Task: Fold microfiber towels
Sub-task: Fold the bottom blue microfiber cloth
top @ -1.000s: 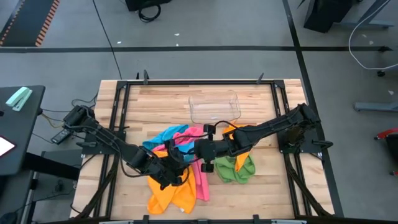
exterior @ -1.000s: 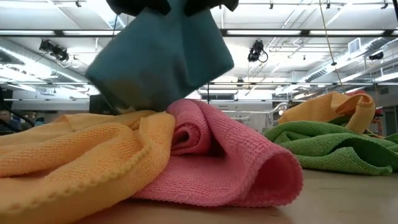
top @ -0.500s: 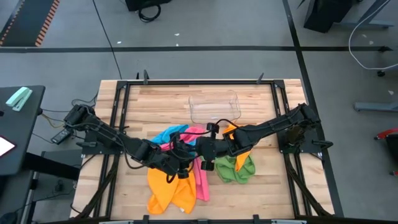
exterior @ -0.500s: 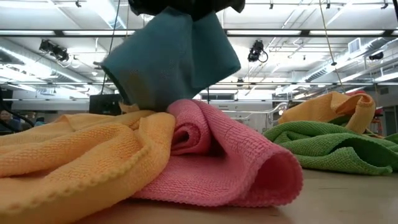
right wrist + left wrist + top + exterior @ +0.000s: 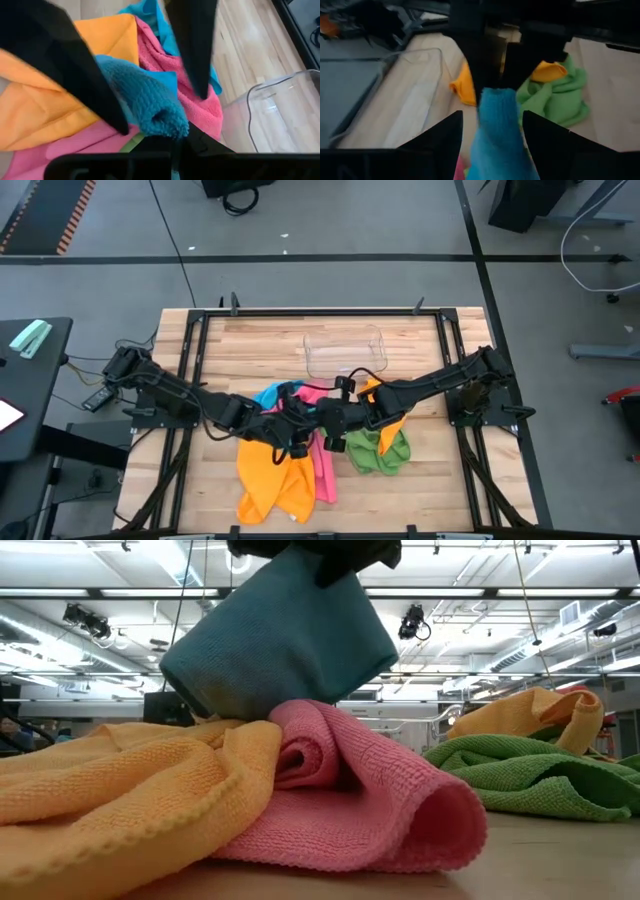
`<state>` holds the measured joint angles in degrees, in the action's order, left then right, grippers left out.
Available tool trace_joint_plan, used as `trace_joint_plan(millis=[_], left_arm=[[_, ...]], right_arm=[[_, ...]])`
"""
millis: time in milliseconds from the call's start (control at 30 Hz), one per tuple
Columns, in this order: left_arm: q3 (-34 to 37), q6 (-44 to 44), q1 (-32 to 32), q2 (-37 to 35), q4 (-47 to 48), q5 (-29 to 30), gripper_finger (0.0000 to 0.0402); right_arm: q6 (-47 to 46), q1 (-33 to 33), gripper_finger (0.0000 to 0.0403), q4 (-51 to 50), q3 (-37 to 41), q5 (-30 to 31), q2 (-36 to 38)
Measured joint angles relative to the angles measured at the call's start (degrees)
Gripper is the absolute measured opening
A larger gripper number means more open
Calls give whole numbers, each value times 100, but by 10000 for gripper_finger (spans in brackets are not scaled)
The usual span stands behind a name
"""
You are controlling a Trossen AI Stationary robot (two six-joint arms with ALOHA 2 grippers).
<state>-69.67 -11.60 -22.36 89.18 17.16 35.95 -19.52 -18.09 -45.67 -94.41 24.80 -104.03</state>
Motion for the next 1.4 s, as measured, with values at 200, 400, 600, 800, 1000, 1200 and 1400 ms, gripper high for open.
trace_joint_plan(millis=[200,400,600,800,1000,1200,1400], left_arm=[[2,-15,134,42,212,-211,187],[2,195,115,42,457,-228,137],[2,309,115,42,722,-228,65],[2,528,56,-6,723,-370,13],[3,347,71,-95,891,-468,20],[9,290,71,-122,1060,-510,15],[9,82,71,-122,1270,-506,23]], right_arm=[[-3,0,6,-40,2,-9,0],[-29,31,6,-109,2,-55,0],[-15,34,6,-149,-82,-146,0],[376,33,25,-122,-85,-538,0],[639,35,93,189,233,-380,0],[857,72,140,832,843,-376,0],[698,122,133,832,1260,-252,2]])
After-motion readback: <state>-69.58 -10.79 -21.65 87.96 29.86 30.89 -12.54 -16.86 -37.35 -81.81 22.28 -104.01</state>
